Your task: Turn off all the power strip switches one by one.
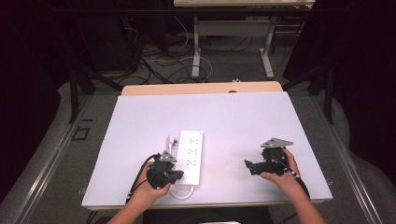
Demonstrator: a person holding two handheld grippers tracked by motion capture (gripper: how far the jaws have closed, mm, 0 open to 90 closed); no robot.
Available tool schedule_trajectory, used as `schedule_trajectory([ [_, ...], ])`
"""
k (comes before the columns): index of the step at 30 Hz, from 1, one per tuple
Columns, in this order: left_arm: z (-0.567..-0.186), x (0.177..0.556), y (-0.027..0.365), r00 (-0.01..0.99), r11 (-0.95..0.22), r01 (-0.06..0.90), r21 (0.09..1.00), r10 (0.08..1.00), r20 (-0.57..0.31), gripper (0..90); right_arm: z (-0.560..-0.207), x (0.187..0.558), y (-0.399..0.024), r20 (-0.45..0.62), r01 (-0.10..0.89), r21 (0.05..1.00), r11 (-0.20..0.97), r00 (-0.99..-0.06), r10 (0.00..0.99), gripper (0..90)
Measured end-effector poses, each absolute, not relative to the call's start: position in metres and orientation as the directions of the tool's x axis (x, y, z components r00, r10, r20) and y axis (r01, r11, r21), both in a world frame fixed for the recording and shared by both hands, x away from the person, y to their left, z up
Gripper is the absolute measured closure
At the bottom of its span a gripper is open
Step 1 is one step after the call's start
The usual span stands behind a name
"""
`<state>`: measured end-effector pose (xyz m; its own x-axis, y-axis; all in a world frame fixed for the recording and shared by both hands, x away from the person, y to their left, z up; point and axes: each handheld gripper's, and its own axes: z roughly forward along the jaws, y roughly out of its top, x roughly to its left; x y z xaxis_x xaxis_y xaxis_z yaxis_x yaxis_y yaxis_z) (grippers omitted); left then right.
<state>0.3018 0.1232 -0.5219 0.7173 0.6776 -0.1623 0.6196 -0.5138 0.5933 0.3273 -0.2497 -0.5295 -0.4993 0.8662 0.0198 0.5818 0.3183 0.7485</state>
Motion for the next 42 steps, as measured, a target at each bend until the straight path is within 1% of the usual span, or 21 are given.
schedule_trajectory([
  [3, -0.522, 0.302, 0.123, 0.725, -0.530, 0.618, 0.580, 0.670, -0.161, 90.0, -0.530, 0.327, -0.250, 0.022, 0.583, 0.748, 0.317, -0.499, 0.866, 0.0],
  [8, -0.523, 0.302, 0.121, 0.728, -0.547, 0.609, 0.574, 0.673, -0.131, 90.0, -0.530, 0.328, -0.250, 0.018, 0.583, 0.747, 0.319, -0.498, 0.867, 0.0],
  [15, -0.523, 0.301, 0.122, 0.715, -0.516, 0.613, 0.598, 0.685, -0.142, 90.0, -0.530, 0.327, -0.250, 0.023, 0.582, 0.749, 0.315, -0.499, 0.867, 0.0],
  [17, -0.522, 0.303, 0.126, 0.702, -0.500, 0.633, 0.592, 0.693, -0.165, 90.0, -0.530, 0.328, -0.250, 0.019, 0.579, 0.751, 0.316, -0.498, 0.867, 0.0],
  [21, -0.522, 0.304, 0.132, 0.682, -0.457, 0.651, 0.606, 0.704, -0.201, 90.0, -0.530, 0.328, -0.251, 0.025, 0.580, 0.753, 0.310, -0.496, 0.868, 0.0],
  [27, -0.516, 0.306, 0.138, 0.673, -0.441, 0.648, 0.622, 0.713, -0.197, 90.0, -0.530, 0.328, -0.252, 0.030, 0.586, 0.751, 0.303, -0.489, 0.872, 0.0],
  [28, -0.516, 0.306, 0.138, 0.665, -0.428, 0.655, 0.623, 0.717, -0.207, 90.0, -0.530, 0.328, -0.252, 0.025, 0.581, 0.755, 0.305, -0.490, 0.871, 0.0],
  [29, -0.515, 0.307, 0.139, 0.669, -0.436, 0.649, 0.623, 0.717, -0.195, 90.0, -0.530, 0.329, -0.253, 0.029, 0.582, 0.754, 0.304, -0.492, 0.870, 0.0],
  [30, -0.514, 0.307, 0.139, 0.664, -0.432, 0.654, 0.621, 0.721, -0.199, 90.0, -0.530, 0.328, -0.252, 0.033, 0.584, 0.754, 0.301, -0.491, 0.871, 0.0],
  [31, -0.514, 0.306, 0.138, 0.642, -0.403, 0.673, 0.620, 0.735, -0.218, 90.0, -0.530, 0.329, -0.253, 0.033, 0.584, 0.755, 0.300, -0.490, 0.871, 0.0],
  [34, -0.512, 0.309, 0.140, 0.650, -0.417, 0.663, 0.622, 0.733, -0.202, 90.0, -0.530, 0.329, -0.253, 0.036, 0.584, 0.756, 0.295, -0.487, 0.873, 0.0],
  [37, -0.509, 0.309, 0.139, 0.627, -0.388, 0.677, 0.625, 0.749, -0.215, 90.0, -0.529, 0.329, -0.253, 0.040, 0.587, 0.756, 0.289, -0.483, 0.875, 0.0],
  [38, -0.508, 0.311, 0.140, 0.640, -0.406, 0.664, 0.629, 0.743, -0.196, 90.0, -0.529, 0.329, -0.253, 0.041, 0.587, 0.756, 0.289, -0.484, 0.874, 0.0],
  [42, -0.504, 0.316, 0.137, 0.636, -0.400, 0.661, 0.634, 0.748, -0.191, 90.0, -0.529, 0.329, -0.255, 0.035, 0.580, 0.760, 0.293, -0.486, 0.873, 0.0],
])
